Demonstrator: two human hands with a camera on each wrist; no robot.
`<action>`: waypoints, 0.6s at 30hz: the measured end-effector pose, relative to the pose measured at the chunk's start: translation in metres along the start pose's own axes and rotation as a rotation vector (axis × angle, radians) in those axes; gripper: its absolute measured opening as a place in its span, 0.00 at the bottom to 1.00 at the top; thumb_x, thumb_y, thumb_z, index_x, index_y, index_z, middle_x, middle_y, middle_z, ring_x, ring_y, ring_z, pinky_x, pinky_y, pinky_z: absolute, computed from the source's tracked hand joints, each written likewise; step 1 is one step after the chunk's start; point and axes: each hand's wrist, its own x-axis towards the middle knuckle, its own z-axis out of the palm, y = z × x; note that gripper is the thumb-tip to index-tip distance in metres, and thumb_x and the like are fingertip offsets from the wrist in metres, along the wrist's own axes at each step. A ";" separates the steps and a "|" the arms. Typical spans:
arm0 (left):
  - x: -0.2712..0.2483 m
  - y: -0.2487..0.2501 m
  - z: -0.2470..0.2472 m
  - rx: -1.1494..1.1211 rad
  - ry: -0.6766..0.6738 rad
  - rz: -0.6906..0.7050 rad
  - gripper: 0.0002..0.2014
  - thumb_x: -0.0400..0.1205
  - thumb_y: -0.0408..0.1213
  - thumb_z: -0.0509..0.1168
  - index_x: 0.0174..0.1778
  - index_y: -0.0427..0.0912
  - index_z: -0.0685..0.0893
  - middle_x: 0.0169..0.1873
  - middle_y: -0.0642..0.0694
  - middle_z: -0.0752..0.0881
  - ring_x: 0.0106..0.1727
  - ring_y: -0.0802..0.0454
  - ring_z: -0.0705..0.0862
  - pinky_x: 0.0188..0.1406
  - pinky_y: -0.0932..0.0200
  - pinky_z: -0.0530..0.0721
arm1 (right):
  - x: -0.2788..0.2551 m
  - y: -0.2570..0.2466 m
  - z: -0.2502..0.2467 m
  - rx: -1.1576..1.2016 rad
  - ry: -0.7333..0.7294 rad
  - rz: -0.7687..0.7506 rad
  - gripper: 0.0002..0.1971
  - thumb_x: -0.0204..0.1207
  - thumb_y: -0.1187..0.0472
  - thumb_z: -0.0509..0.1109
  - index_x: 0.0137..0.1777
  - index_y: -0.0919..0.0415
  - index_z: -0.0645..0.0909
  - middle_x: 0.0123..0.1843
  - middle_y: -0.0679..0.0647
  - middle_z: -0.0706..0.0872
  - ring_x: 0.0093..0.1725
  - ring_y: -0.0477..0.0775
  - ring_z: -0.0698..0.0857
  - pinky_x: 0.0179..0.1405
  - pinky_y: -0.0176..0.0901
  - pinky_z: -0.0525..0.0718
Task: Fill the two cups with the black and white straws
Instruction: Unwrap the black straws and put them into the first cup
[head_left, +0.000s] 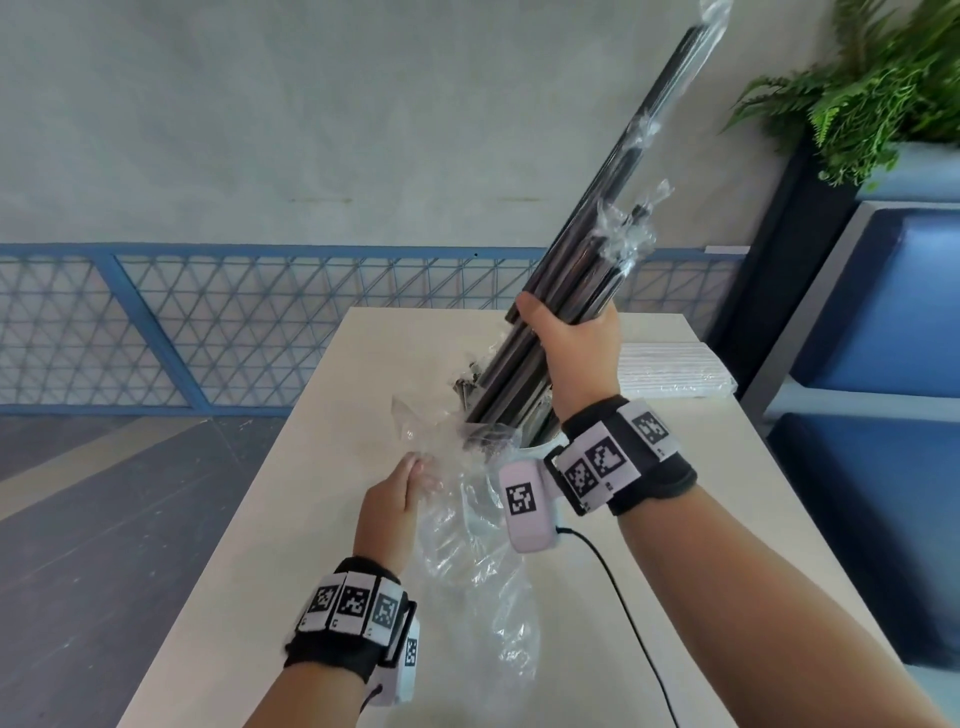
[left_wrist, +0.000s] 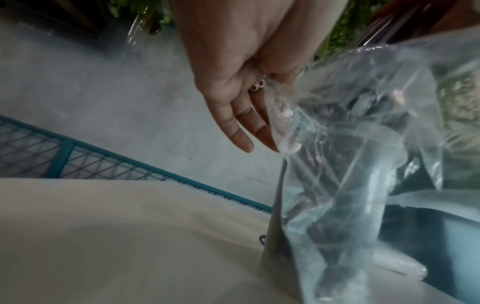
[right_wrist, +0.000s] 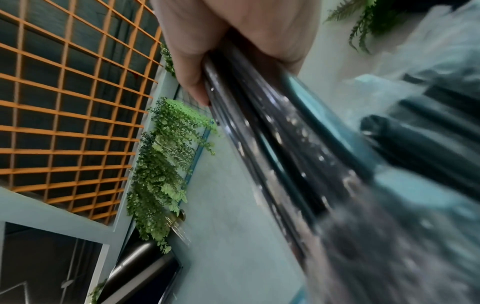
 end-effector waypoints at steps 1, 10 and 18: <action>-0.002 -0.002 0.000 0.001 0.005 -0.021 0.15 0.87 0.34 0.52 0.63 0.35 0.80 0.46 0.52 0.86 0.52 0.57 0.81 0.49 0.76 0.69 | 0.003 -0.005 0.001 0.001 0.017 -0.023 0.17 0.63 0.62 0.80 0.50 0.65 0.82 0.45 0.59 0.90 0.44 0.56 0.90 0.48 0.55 0.89; -0.007 -0.025 -0.016 -0.088 0.052 -0.089 0.15 0.87 0.38 0.50 0.42 0.54 0.79 0.30 0.48 0.89 0.33 0.54 0.86 0.42 0.62 0.79 | 0.001 -0.004 0.006 -0.083 0.030 -0.106 0.17 0.66 0.62 0.79 0.52 0.60 0.78 0.45 0.51 0.87 0.46 0.51 0.88 0.46 0.44 0.89; -0.005 -0.027 -0.035 -0.152 0.287 -0.143 0.13 0.86 0.32 0.50 0.43 0.47 0.78 0.27 0.44 0.86 0.28 0.57 0.82 0.41 0.56 0.78 | 0.005 0.015 0.003 -0.168 0.021 -0.111 0.17 0.66 0.61 0.79 0.50 0.57 0.76 0.42 0.45 0.85 0.43 0.47 0.86 0.46 0.38 0.87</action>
